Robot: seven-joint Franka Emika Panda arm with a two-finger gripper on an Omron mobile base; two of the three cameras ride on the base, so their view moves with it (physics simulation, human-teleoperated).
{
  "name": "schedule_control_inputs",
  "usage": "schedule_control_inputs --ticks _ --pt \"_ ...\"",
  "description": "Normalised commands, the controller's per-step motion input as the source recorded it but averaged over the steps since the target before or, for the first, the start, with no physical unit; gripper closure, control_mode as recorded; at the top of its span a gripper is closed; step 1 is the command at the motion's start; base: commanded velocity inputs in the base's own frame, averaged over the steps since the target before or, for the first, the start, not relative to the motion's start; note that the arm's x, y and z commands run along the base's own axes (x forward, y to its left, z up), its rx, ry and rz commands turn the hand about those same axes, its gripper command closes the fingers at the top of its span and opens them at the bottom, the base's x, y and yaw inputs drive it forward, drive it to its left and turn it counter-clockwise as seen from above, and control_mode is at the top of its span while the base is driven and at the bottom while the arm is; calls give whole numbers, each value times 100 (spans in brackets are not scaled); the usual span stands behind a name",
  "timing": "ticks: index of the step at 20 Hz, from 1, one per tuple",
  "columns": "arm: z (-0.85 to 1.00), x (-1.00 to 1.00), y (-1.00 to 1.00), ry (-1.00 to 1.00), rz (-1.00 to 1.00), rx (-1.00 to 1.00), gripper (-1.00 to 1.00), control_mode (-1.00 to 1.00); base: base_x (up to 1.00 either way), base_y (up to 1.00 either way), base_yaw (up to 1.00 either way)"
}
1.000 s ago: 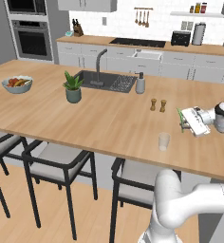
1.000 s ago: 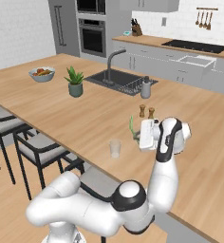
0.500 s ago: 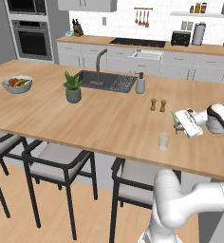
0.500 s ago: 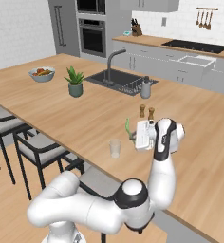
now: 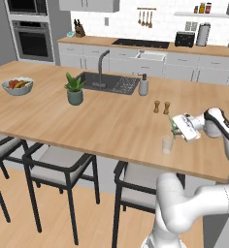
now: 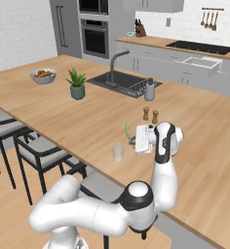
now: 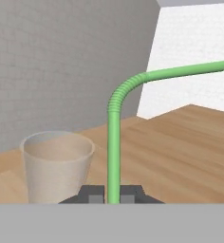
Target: Take a straw from the drawer in front and place it inside the glass cup on the dining counter.
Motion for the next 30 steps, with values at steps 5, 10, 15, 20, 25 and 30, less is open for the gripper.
schedule_control_inputs --ticks 5,10,15,20,25,30 --pt "-14 20 3 0 2 1 100 -100 0 0 0" --pt "0 13 0 0 2 4 100 -100 0 0 0" --pt "-1 16 0 1 2 4 100 -100 0 0 0" --pt "-1 11 0 1 1 4 100 -100 0 0 0" --pt "8 0 0 0 0 4 100 -100 0 0 0" --pt "15 -8 0 0 0 4 100 -100 0 0 0"
